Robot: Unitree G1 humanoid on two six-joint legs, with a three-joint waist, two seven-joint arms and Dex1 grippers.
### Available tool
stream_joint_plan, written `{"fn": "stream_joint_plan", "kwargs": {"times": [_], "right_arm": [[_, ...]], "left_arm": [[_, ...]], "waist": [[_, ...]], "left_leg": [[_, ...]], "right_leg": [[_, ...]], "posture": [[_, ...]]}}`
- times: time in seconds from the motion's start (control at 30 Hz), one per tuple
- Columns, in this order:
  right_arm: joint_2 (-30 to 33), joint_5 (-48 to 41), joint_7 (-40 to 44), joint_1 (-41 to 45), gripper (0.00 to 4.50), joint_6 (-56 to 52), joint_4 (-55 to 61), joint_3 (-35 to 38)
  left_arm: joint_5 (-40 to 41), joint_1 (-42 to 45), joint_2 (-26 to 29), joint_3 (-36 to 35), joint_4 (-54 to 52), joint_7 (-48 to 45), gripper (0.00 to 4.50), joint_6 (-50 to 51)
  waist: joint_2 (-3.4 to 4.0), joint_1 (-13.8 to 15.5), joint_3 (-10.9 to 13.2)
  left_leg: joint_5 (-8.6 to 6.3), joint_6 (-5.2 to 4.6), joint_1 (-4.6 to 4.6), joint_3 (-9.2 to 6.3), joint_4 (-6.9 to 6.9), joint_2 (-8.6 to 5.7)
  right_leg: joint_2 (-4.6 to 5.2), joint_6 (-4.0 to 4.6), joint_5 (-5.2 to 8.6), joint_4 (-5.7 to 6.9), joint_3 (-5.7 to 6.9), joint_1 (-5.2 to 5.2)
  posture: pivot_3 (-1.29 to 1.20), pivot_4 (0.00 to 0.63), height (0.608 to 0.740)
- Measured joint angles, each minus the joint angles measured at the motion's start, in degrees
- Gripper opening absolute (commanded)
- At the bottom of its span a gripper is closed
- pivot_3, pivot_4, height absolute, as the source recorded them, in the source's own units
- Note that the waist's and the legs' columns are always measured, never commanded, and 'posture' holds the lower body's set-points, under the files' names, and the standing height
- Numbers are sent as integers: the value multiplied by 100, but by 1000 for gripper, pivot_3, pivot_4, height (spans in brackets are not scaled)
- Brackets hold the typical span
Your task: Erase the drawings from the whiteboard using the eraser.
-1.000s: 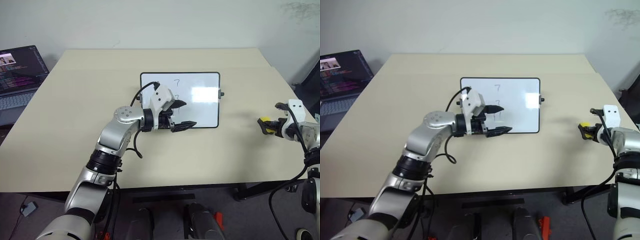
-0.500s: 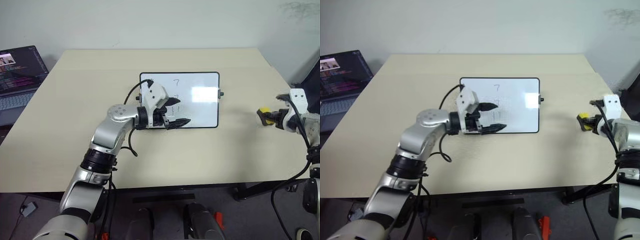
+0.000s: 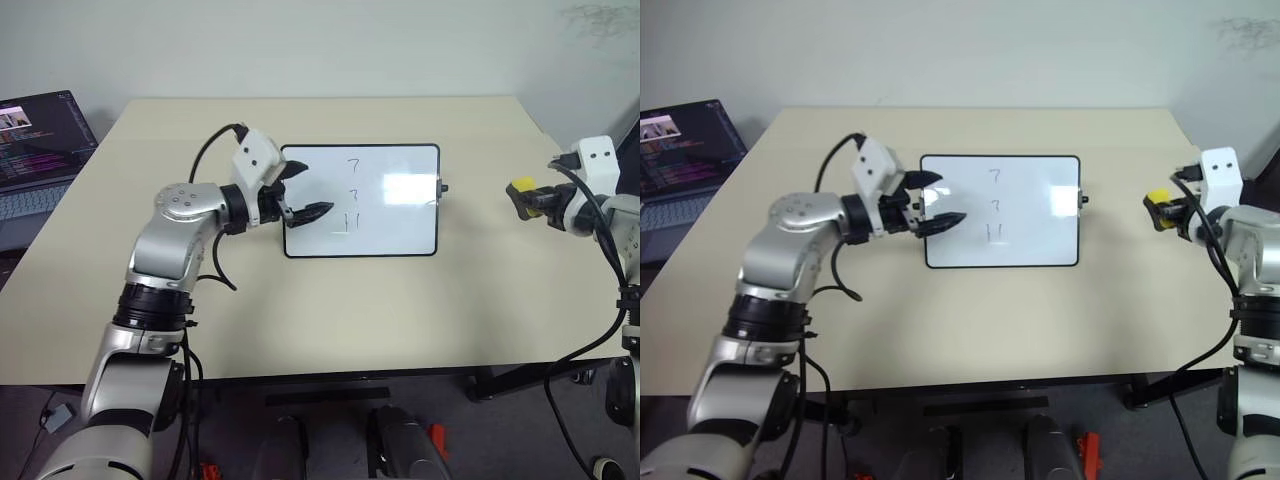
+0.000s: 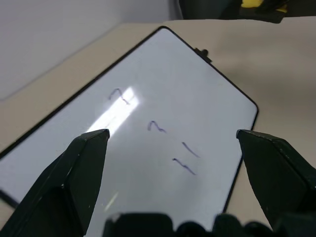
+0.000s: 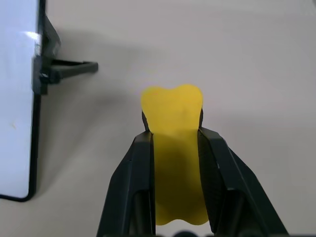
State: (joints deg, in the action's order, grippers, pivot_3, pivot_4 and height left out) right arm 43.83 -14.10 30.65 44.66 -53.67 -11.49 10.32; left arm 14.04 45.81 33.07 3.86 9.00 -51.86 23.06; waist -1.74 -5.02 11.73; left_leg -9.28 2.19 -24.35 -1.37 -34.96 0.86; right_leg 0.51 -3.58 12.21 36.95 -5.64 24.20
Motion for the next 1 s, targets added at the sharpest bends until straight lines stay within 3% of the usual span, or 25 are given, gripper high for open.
{"fn": "stream_joint_plan", "kwargs": {"times": [0.3,0.6,1.0], "right_arm": [[-306,186,60,550,857,584,391,-750],[-1172,604,452,1092,857,2105,450,-1714],[-2228,1594,623,1715,857,4141,-1321,-2564]], "left_arm": [[-161,-174,320,-52,26,126,4500,5],[-192,-540,509,-158,-327,312,4500,182],[-295,-896,633,-443,-797,925,4500,494]], "waist": [[0,-7,0],[0,2,0],[-1,6,0]], "left_leg": [[0,0,-2,0,2,3],[0,0,-6,-4,3,6],[0,1,-9,-5,2,7]], "right_leg": [[0,0,0,2,2,6],[-1,-1,-1,3,9,9],[-1,0,-2,3,11,10]], "posture": [[0,150,740],[0,150,740],[0,150,740]]}}
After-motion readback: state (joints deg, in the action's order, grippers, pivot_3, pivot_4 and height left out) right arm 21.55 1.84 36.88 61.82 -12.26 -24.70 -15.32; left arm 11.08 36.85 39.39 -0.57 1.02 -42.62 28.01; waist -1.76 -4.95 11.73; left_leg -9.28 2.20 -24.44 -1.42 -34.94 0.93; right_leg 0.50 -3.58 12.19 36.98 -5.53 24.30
